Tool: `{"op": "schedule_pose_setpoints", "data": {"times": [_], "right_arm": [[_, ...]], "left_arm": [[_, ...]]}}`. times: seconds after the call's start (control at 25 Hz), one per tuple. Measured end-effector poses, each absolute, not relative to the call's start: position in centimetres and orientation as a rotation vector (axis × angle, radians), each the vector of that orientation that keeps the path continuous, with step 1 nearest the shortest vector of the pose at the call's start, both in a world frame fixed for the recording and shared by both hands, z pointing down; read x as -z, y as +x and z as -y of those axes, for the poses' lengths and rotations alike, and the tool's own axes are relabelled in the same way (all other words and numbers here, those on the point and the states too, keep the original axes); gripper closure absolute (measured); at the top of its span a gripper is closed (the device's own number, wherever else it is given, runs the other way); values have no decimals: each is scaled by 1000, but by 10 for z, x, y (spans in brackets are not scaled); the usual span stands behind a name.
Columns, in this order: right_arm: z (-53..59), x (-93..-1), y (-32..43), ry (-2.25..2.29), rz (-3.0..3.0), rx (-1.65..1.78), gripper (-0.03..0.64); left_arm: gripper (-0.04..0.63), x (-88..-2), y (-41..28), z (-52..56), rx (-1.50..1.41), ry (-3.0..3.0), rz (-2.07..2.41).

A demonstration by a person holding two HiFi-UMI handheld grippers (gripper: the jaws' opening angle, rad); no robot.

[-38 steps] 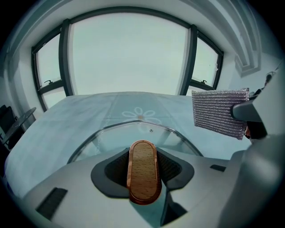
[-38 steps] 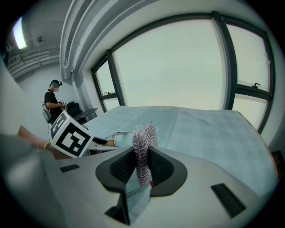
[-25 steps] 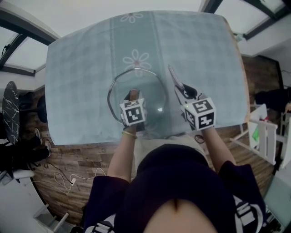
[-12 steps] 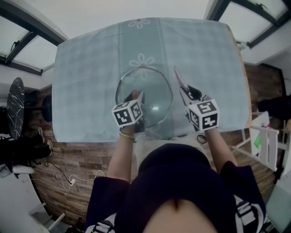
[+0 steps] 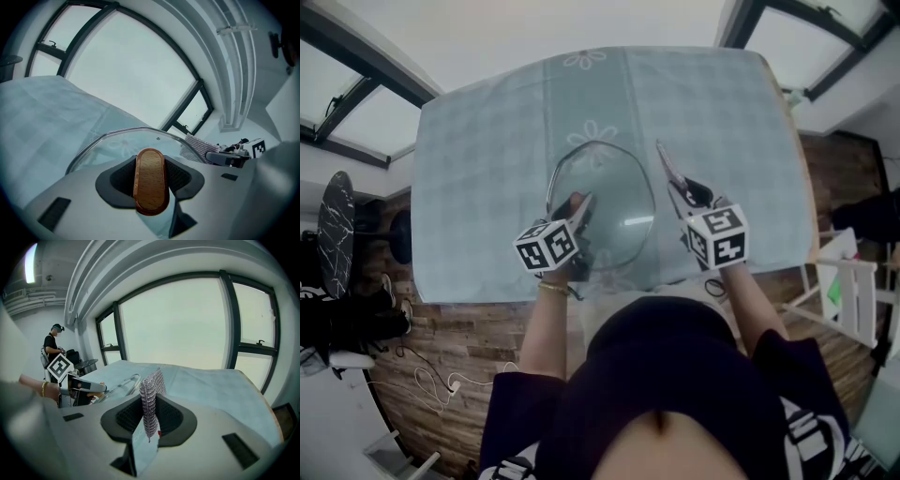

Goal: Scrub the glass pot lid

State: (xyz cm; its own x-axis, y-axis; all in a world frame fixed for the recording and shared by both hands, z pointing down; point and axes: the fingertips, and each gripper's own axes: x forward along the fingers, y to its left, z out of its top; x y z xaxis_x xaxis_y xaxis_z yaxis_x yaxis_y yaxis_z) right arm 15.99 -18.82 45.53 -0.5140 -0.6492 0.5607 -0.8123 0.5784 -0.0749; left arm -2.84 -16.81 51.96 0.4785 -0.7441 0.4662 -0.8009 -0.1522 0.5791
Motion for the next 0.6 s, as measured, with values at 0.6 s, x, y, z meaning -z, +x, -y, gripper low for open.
{"op": "schedule_pose_setpoints", "data": {"times": [0.6], "right_arm": [[190, -446, 161, 1235, 2343, -473, 537]], "left_arm": [[431, -479, -43, 174, 332, 2003, 933]]}}
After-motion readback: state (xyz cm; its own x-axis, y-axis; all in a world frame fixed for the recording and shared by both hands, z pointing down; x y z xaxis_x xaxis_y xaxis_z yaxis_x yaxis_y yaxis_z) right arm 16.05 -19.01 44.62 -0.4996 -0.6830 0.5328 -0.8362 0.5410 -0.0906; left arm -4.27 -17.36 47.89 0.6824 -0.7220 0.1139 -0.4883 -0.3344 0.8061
